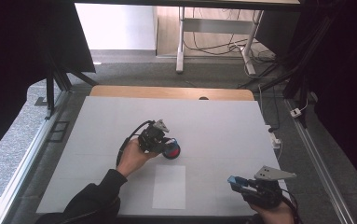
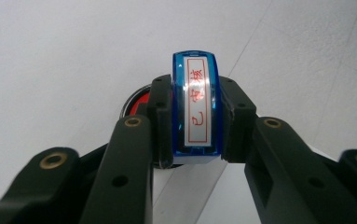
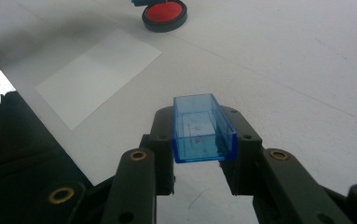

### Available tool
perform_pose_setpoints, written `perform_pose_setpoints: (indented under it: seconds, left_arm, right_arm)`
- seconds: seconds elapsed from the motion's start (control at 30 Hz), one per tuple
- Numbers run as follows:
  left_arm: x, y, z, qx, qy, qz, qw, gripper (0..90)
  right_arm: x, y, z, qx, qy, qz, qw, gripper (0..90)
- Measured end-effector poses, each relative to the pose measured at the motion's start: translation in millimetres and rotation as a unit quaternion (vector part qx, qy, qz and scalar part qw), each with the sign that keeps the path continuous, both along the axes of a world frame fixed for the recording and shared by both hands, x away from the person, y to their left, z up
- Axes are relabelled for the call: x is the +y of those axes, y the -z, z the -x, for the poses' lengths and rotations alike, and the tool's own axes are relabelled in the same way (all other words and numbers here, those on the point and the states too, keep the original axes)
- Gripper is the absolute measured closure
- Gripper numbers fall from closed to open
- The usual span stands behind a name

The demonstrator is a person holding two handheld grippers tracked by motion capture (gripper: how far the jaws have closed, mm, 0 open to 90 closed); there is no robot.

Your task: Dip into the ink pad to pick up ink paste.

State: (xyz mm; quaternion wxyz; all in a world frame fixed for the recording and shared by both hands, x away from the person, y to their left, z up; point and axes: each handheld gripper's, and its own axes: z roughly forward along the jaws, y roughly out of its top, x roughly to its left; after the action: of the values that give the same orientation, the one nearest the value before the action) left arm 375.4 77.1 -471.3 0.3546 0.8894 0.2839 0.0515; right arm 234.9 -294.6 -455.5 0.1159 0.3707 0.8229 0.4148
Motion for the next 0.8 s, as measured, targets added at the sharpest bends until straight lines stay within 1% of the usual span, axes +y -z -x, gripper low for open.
perform_pose_setpoints:
  seconds: [0.1,0.3,0.37,0.63,0.73,0.77,0.8]
  left_arm:
    - [3.1,-2.3,3.1,0.001,0.002,0.007,1.0000,70.0]
    - [9.8,-8.9,11.8,-0.006,0.008,0.019,0.9998,69.9]
    - [12.2,-11.6,15.4,-0.004,0.012,0.026,0.9996,69.9]
    - [20.6,-24.1,31.2,-0.017,0.020,0.046,0.9986,69.9]
    - [22.8,-26.5,35.8,-0.014,0.022,0.058,0.9980,69.9]
    - [23.6,-27.2,36.9,-0.014,0.025,0.058,0.9979,69.9]
    - [23.9,-27.5,38.2,-0.010,0.026,0.064,0.9976,69.9]
  right_arm:
    - [0.0,0.0,0.0,0.000,0.000,0.000,1.0000,68.4]
    - [0.2,0.1,0.1,0.000,-0.002,-0.001,1.0000,68.4]
    - [0.3,0.0,0.1,0.000,-0.003,0.000,1.0000,68.4]
    - [0.5,-0.1,0.3,-0.001,-0.004,0.000,1.0000,68.4]
    - [0.4,-0.3,0.4,-0.001,-0.006,0.002,1.0000,68.4]
    - [0.4,-0.4,0.4,-0.001,-0.006,0.002,1.0000,68.4]
    - [0.4,-0.4,0.4,-0.001,-0.006,0.002,1.0000,68.4]
